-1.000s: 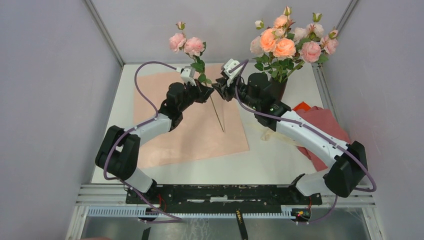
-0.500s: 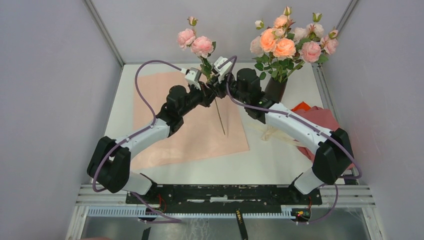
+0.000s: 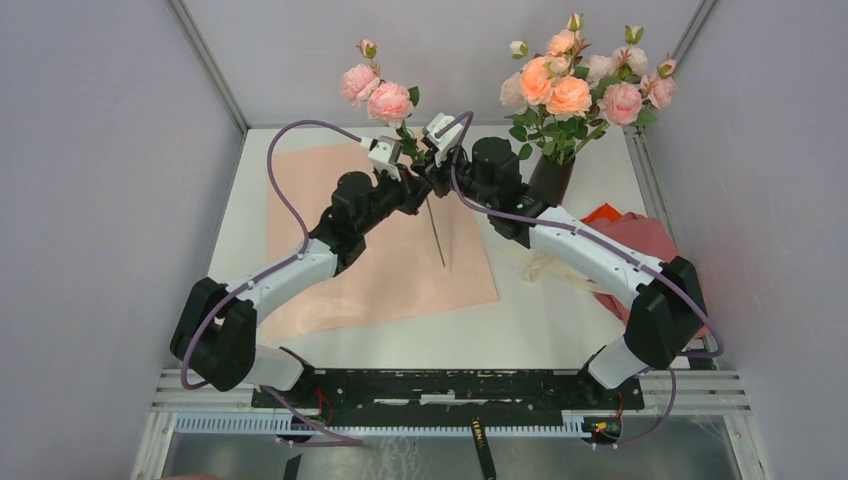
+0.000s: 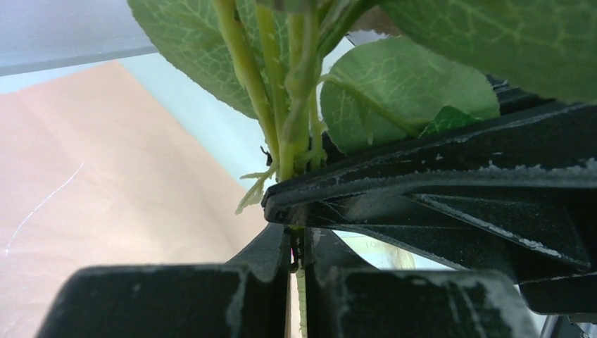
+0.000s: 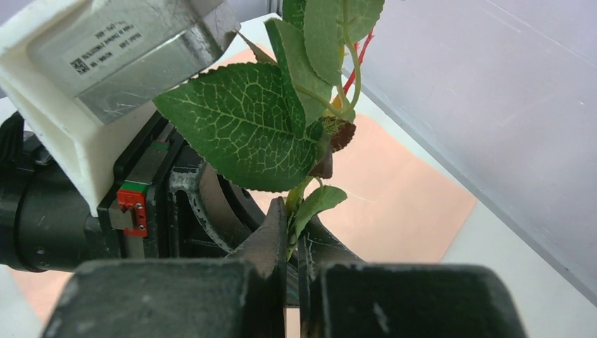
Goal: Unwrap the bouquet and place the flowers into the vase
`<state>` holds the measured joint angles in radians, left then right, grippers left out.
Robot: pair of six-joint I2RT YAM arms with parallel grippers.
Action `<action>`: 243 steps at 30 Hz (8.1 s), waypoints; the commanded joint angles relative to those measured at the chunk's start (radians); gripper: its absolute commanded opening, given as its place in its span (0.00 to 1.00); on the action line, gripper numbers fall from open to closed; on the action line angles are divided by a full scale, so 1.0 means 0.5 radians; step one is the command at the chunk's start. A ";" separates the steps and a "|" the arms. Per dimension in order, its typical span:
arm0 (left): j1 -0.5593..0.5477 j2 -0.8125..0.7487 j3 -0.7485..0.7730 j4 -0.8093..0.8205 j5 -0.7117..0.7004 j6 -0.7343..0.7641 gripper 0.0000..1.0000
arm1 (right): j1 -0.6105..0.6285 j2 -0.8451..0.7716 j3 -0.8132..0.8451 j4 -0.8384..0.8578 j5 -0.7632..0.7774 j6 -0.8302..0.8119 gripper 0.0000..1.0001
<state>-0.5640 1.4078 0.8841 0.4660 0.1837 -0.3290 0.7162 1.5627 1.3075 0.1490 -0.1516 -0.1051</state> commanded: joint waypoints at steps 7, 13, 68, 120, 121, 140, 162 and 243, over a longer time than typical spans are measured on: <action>-0.038 -0.155 0.045 -0.003 -0.098 0.088 0.43 | -0.002 -0.090 0.051 0.021 0.196 -0.069 0.00; -0.039 -0.236 0.026 -0.044 -0.156 0.107 0.57 | -0.045 -0.141 0.049 0.027 0.272 -0.078 0.00; -0.029 0.472 0.267 0.064 -0.182 0.053 0.42 | -1.233 -0.818 -0.230 0.848 0.345 0.178 0.00; 0.023 0.359 0.106 0.061 -0.318 -0.115 1.00 | -1.254 -0.873 -1.130 1.033 0.062 0.369 0.71; 0.023 0.362 0.111 0.060 -0.307 -0.118 1.00 | -1.252 -0.896 -1.143 1.033 0.065 0.361 0.71; 0.022 0.348 0.187 0.049 -0.189 -0.306 1.00 | -1.253 -1.345 -1.386 0.960 0.055 0.399 0.77; 0.026 0.211 0.076 0.101 -0.141 -0.302 1.00 | -1.251 -1.364 -1.400 0.917 0.004 0.435 0.80; -0.029 0.238 0.074 0.106 -0.139 -0.212 0.97 | -1.250 -1.239 -1.300 1.202 -0.932 0.701 0.98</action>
<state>-0.5735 1.5448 0.9092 0.4816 0.1406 -0.4519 0.0914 0.9382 0.6224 0.7254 -0.6037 0.2527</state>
